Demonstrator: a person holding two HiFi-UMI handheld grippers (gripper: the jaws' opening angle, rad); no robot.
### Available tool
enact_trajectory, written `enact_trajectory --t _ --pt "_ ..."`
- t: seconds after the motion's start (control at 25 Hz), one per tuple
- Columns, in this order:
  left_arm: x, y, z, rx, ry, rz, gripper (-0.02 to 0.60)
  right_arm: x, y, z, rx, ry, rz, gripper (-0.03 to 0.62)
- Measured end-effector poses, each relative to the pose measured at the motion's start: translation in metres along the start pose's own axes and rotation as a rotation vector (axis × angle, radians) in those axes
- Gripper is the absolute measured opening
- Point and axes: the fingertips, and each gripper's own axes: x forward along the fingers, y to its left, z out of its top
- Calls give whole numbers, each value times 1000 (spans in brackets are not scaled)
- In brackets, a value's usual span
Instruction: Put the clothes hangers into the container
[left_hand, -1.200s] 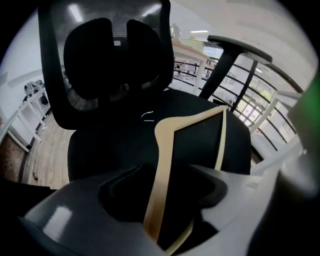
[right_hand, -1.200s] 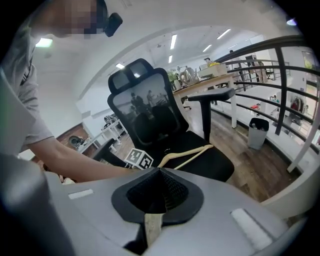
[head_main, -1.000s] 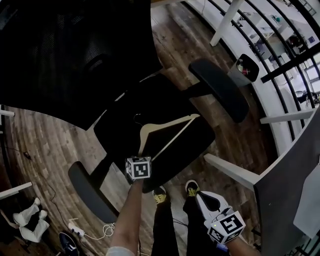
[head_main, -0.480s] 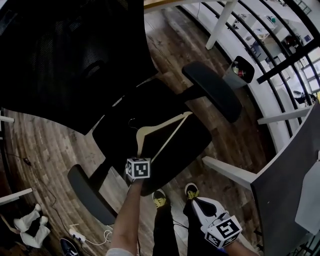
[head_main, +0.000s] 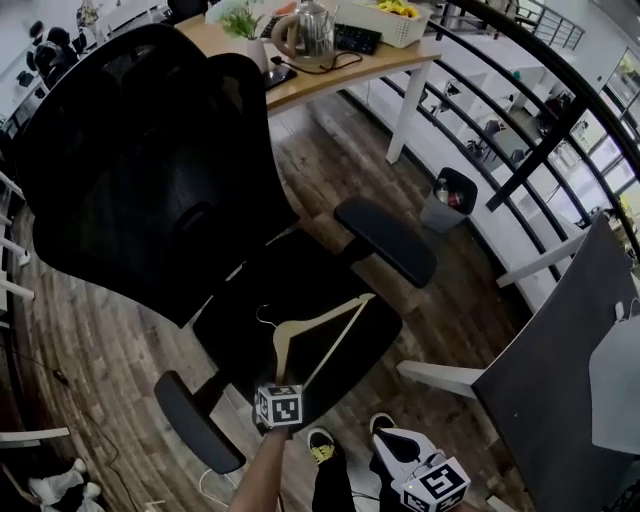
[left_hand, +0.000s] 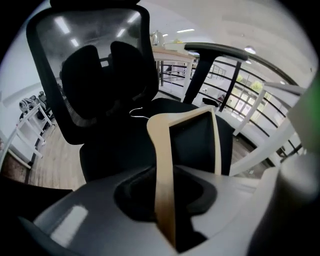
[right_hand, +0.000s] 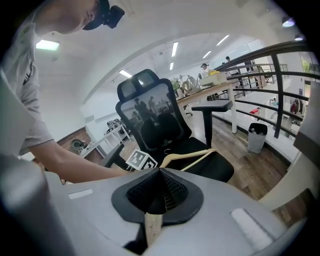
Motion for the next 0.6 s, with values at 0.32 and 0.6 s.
enact_trajectory --t 0.32,0.6 --pt "-83 -18 12 24 -108 -45 87 -41 26 21 -21 -59 -8 -2" --pt "-167 -34 35 58 -217 -76 87 -88 30 55 -36 -148 -56 -2"
